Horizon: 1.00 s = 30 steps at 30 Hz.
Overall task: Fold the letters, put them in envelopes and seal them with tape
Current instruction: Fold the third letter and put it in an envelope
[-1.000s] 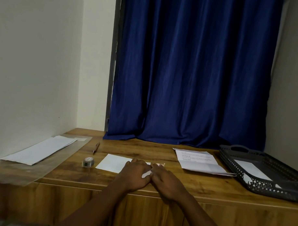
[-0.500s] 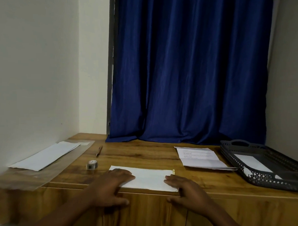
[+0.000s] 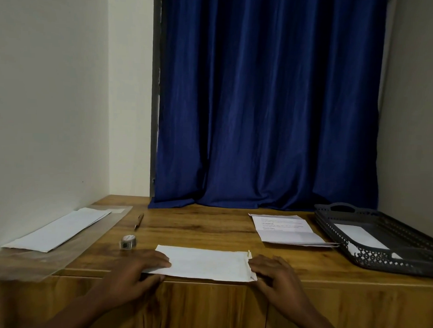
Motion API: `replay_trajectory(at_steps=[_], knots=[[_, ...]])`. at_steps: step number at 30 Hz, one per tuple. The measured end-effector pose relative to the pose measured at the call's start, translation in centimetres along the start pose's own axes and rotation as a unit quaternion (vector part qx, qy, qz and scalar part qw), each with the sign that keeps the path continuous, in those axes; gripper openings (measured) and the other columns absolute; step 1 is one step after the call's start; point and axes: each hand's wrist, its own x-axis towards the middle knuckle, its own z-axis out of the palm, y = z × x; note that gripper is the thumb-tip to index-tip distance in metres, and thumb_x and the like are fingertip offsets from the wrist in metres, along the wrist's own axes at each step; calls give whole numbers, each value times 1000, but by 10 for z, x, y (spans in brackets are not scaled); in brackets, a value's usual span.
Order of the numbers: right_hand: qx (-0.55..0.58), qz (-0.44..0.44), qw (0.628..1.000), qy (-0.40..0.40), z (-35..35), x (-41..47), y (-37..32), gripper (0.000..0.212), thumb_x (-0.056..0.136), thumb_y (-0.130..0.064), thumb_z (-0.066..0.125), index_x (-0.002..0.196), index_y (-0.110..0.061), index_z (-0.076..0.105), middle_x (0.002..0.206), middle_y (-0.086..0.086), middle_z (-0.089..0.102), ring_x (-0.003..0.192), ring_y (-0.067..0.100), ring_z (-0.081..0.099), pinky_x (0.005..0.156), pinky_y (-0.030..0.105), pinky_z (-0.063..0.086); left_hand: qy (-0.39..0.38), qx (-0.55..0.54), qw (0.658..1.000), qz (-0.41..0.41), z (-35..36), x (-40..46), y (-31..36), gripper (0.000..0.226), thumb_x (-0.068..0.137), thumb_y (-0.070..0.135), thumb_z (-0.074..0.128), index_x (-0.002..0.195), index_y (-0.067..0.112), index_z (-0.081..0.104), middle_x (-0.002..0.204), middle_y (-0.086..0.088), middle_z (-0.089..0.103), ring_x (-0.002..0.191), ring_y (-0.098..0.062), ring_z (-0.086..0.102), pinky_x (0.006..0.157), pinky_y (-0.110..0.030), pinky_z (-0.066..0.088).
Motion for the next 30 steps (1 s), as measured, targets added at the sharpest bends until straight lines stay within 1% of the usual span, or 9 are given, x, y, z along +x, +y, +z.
replay_trajectory(at_steps=[4,9,13,15,18,20,23,25,30], knots=[[83,23,996,30,-8,2,-6,37,94,-30,72,105,-64,66,116,-52,56,122,-22,48,107,12,32,38,-53,998,-14,1,-5,-2,30,92,27,78,119,39,73,122,26,69,121,6,58,105,-21,48],[294,71,952,53,-26,15,-25,15,96,-36,64,101,-39,78,104,-14,77,100,4,71,82,21,58,140,-171,970,-105,-11,9,5,22,89,15,77,101,33,78,104,17,76,102,-3,69,80,-20,57],[325,120,932,110,-34,44,-36,27,100,-26,63,77,-16,72,72,1,69,72,10,65,64,20,53,240,-299,908,-170,-29,43,19,31,89,20,78,117,27,69,112,3,76,103,-19,72,87,-41,62],[342,168,918,109,-32,60,-38,27,100,-26,63,79,-12,70,73,6,69,73,17,66,58,16,51,247,-301,902,-185,-32,61,19,38,90,24,78,125,26,63,118,-1,72,105,-22,71,90,-45,60],[394,260,878,79,-26,78,-37,7,98,-19,68,99,-12,69,91,4,73,80,15,71,51,13,51,250,-303,898,-200,-22,81,10,44,89,22,81,128,24,60,118,2,66,91,0,64,73,-21,55],[421,300,854,64,-19,85,-33,17,94,-13,73,108,-17,65,97,4,71,81,17,71,49,17,53,242,-272,901,-236,-11,88,0,47,89,22,81,130,22,58,118,4,60,86,5,57,67,-14,47],[337,310,887,67,-2,94,-19,27,89,-17,79,108,-23,62,101,0,69,88,17,70,65,30,60,213,-222,912,-271,8,90,-15,60,87,22,82,138,17,50,128,-5,61,104,-17,59,88,-32,48],[243,302,919,71,10,98,-11,23,86,-24,81,102,-26,63,97,-6,68,88,14,66,77,33,59,180,-153,938,-253,19,90,-19,69,87,21,83,144,12,45,134,-10,60,117,-24,59,92,-33,46],[85,251,961,81,26,102,-15,12,94,-34,66,85,-28,69,86,-10,72,80,7,65,80,36,60,120,74,973,-183,39,89,-9,68,93,49,67,152,30,40,163,-3,31,147,-23,33,118,-40,34]])
